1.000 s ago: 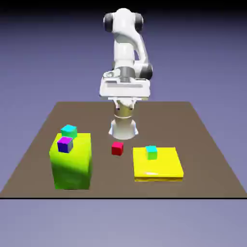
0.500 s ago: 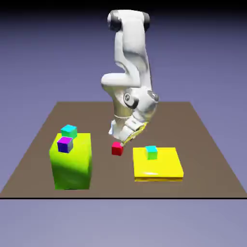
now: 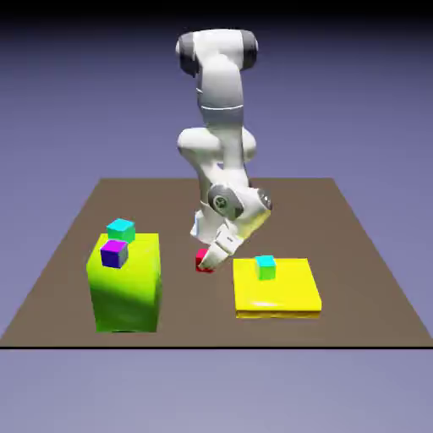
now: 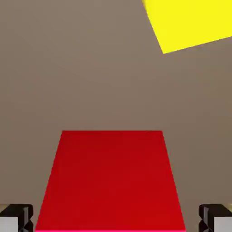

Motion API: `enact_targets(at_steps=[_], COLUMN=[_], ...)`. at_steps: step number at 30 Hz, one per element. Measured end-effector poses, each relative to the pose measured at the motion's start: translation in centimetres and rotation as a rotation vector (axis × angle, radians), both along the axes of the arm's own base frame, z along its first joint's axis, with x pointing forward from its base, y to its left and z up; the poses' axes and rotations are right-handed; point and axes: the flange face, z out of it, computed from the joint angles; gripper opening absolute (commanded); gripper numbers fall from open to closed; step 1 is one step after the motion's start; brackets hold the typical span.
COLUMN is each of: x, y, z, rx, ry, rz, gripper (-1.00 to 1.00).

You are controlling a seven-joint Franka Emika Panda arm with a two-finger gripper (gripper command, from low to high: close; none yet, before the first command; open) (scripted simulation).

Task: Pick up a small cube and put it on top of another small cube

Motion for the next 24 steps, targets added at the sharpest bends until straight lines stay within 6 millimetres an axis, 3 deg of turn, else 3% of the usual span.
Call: enact_targets(at_steps=[13,24], x=[0.9,11.8], y=[3.0,9.3], z=[6.0,11.1], rx=[0.000,-0.032], ry=[0.000,-0.072], rz=[-0.004,-0.383], gripper=[-1.00,-1.00])
